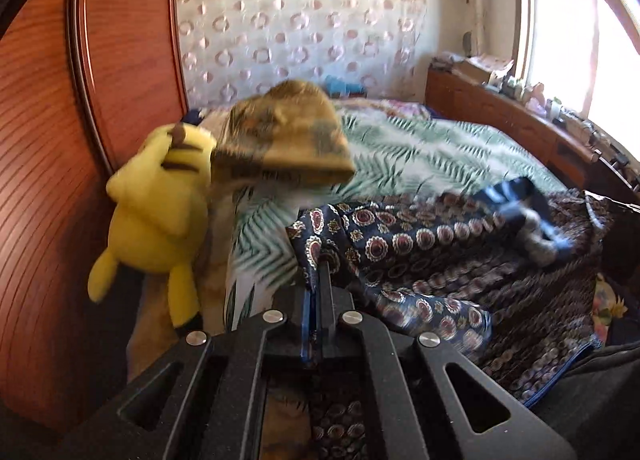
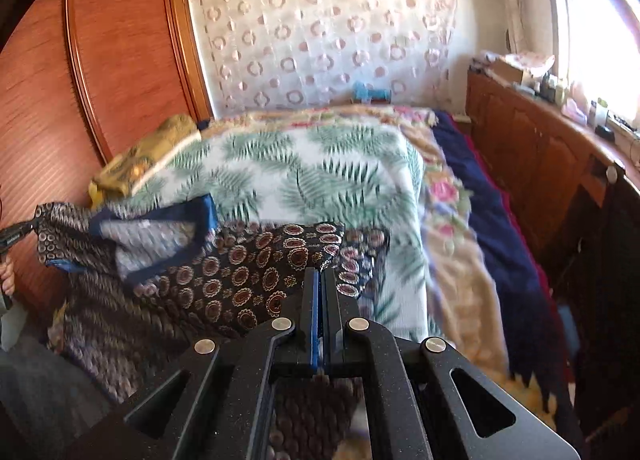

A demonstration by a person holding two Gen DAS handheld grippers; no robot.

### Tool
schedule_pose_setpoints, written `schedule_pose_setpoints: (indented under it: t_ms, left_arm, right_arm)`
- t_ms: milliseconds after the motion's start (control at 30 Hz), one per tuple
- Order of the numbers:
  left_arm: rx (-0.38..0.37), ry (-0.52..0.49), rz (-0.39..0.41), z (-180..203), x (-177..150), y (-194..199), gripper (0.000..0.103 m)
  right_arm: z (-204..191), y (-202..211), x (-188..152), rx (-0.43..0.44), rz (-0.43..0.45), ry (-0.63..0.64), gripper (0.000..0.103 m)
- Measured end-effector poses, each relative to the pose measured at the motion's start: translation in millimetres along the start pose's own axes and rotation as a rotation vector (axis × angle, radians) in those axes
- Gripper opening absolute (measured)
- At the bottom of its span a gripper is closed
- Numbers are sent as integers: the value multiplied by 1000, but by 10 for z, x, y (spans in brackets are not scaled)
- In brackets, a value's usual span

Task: Fold small clothes
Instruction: 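Lower the held shirt onto the leaf-print sheet and open the left gripper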

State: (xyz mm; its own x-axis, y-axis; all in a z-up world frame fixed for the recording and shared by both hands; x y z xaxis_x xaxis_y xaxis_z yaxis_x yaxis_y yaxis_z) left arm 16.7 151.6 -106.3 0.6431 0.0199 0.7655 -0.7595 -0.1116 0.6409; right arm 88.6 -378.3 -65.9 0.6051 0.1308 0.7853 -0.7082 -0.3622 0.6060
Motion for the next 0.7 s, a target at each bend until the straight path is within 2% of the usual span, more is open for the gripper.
schedule_pose_setpoints:
  t_ms: [67,100,333,467,500,533,600,700]
  left_arm:
    - [-8,2,-22,11,-48,-71,2]
    - [-14,6,-26,25,-62,-90,2]
    - [-35,4,-8,-31,-71,59,3]
    - [-19,-4,16,-93,-2,172,33]
    - [-22,-5,25,-97,29,197,46]
    - [-28,-3,33,-101,54,213,52]
    - [-41,3,50,-102,114,226,75]
    - [-52,-1,63,-63,210,160,78]
  right_arm:
    - [27,-66,-70,-27,-44,1,1]
    - [40,-122,4,-28,-56,-7,1]
    - [-46,-251,132,-38,-91,-18,1]
    - [-15,-206,124,-44,-96,-9,1]
    - [4,-187,93,-43,-95,-8,1]
    - [12,-202,89,-44,-94,-8,1]
    - [17,-202,76,-45,-92,-7,2]
    - [-11,-133,123,-41,-69,5,4]
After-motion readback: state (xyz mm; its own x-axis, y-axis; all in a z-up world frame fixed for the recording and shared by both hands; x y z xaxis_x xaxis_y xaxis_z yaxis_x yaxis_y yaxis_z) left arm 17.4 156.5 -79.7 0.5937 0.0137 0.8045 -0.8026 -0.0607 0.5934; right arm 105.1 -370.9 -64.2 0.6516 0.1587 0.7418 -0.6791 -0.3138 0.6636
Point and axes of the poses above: each gripper's, at about its wrist camera, not at the fingertips, and y roughly against the way its jaws point, z to its right, x to its top, the point moved 5 cm from there along -y, roughly the way its jaws point, and after that the axes turned 6 degrees about x, right-handed, at the moved point
